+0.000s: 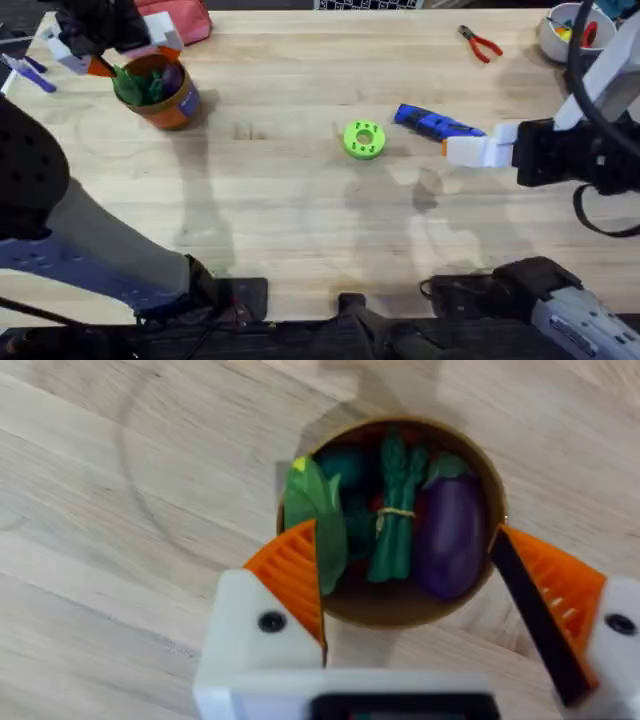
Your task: Pick up the gripper from the table and insert it into the empty holder that is missing its gripper. Then pick up a screw, insert it into the mounting hole, and use the screwdriver to tighten it. Finally, clean up the table by picking up the vegetable and placing it into the bucket.
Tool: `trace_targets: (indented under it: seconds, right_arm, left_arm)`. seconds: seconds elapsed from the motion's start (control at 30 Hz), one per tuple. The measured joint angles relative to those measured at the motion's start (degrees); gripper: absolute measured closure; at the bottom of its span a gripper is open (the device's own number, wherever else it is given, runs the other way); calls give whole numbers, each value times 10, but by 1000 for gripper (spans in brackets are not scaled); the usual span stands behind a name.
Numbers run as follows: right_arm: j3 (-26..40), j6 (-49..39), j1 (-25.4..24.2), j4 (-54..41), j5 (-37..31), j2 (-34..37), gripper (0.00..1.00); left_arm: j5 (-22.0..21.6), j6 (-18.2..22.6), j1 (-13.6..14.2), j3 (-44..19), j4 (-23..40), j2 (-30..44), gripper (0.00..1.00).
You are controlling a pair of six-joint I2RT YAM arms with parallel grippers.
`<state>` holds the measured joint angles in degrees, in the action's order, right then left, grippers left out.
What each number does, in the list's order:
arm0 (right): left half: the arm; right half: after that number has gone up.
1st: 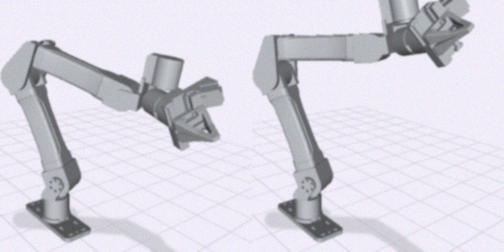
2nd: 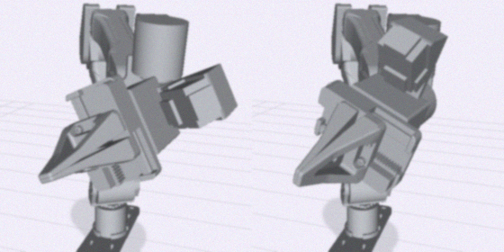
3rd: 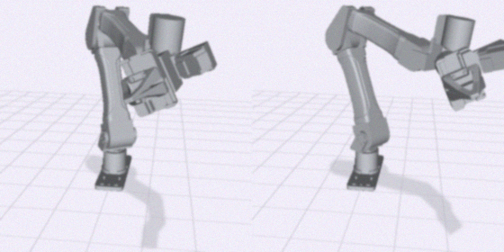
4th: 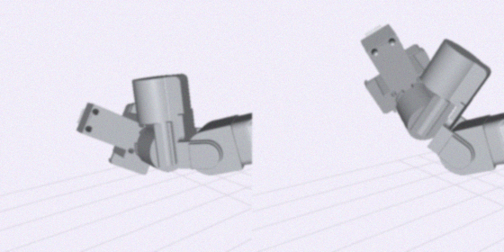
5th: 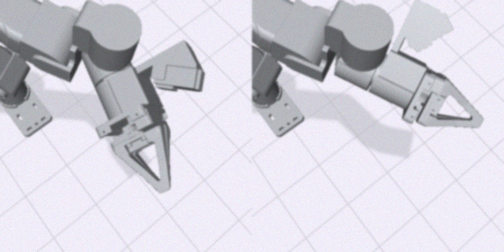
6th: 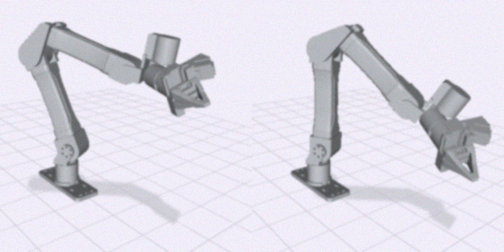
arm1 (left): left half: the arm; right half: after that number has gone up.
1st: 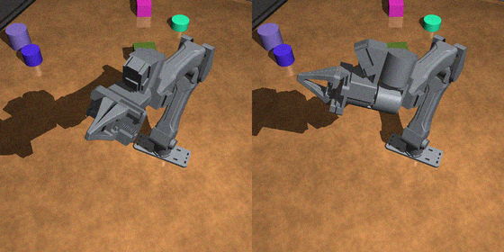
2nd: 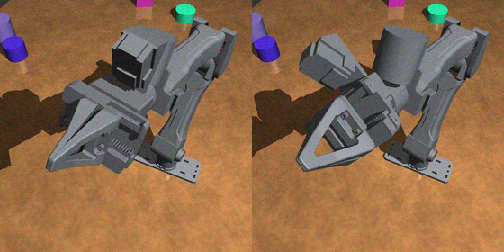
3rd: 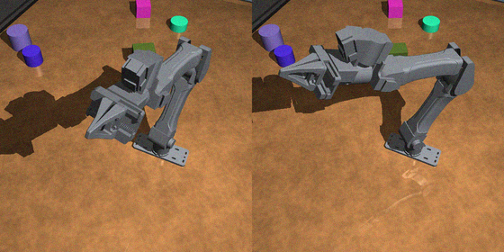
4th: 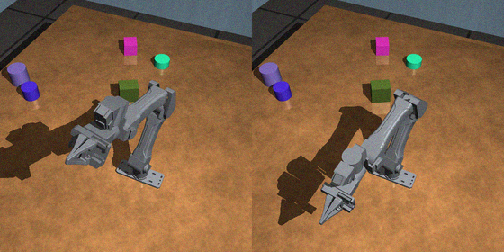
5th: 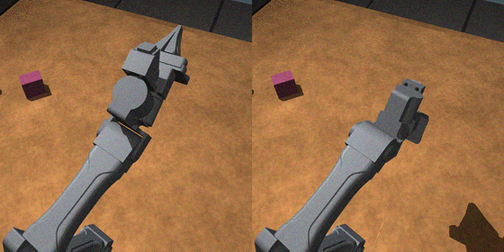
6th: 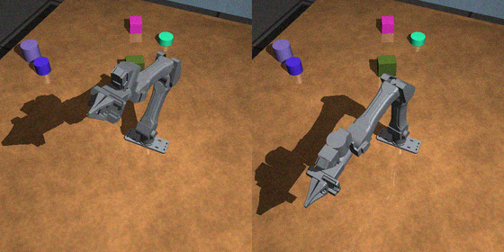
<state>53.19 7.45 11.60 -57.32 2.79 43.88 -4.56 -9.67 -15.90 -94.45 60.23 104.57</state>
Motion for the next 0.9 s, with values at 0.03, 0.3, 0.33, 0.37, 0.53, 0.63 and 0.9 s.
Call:
trace_targets:
  seconds: [0.03,0.3,0.33,0.37,0.53,0.63,0.9]
  right_arm:
    - [0,0,0,0,0,0,7]
    - [0,0,0,0,0,0,8]
    - [0,0,0,0,0,0,8]
    - [0,0,0,0,0,0,8]
    - [0,0,0,0,0,0,8]
    - [0,0,0,0,0,0,8]
    - [0,0,0,0,0,0,7]
  left_arm:
    - [0,0,0,0,0,0,16]
    - [0,0,5,0,18,-21,16]
    - [0,0,7,0,23,-33,15]
    - [0,0,10,0,29,-46,15]
    - [0,0,41,0,71,-122,15]
    - [0,0,70,11,71,-159,15]
    - [8,-10,182,167,67,-247,15]
